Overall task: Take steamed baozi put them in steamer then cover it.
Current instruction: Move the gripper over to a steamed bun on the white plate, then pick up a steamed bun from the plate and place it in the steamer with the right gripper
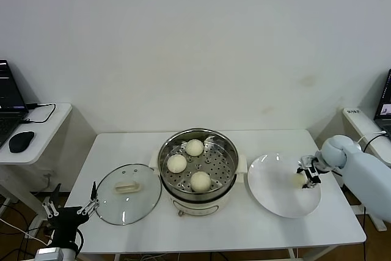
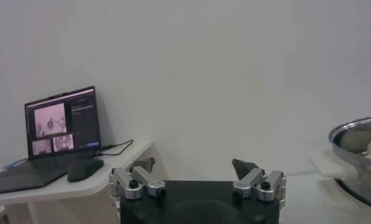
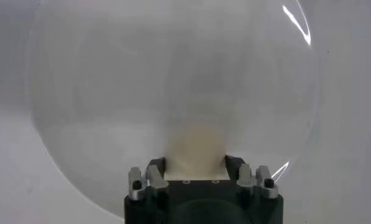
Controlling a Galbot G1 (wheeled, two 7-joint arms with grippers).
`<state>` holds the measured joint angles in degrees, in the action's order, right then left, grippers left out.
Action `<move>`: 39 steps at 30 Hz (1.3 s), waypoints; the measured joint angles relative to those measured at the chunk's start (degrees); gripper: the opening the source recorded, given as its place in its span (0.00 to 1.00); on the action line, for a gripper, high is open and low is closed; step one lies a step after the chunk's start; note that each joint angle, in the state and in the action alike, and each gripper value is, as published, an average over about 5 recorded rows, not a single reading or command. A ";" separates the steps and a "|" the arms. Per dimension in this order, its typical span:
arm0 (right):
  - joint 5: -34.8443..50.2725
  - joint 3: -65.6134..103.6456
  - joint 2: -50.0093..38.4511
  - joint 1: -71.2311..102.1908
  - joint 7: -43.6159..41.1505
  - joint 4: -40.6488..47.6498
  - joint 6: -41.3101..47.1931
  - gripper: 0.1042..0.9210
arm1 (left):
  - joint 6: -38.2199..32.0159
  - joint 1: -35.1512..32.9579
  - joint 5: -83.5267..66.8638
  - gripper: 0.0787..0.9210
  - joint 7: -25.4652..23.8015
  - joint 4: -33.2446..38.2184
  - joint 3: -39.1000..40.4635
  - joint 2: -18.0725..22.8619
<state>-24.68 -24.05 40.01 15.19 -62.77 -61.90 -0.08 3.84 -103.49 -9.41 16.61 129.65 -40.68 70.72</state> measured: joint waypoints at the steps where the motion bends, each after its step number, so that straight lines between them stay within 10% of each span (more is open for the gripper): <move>1: 0.24 -0.18 -0.13 -0.21 -0.09 -0.23 0.16 0.57 | 0.00 -0.03 0.00 0.88 0.00 0.04 -0.04 -0.02; 23: 19.07 -19.80 -6.61 -24.84 -1.99 -15.31 11.29 0.59 | -0.01 0.52 -0.34 0.88 0.05 0.75 0.36 -0.30; 39: 42.77 -38.11 4.23 -44.96 6.78 -25.22 28.06 0.60 | -0.07 1.50 -0.31 0.88 0.07 0.70 0.94 -0.40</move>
<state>18.09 -62.16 44.24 -29.77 -56.00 -87.12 27.98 3.77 -101.98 -9.72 16.68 130.35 -39.74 70.33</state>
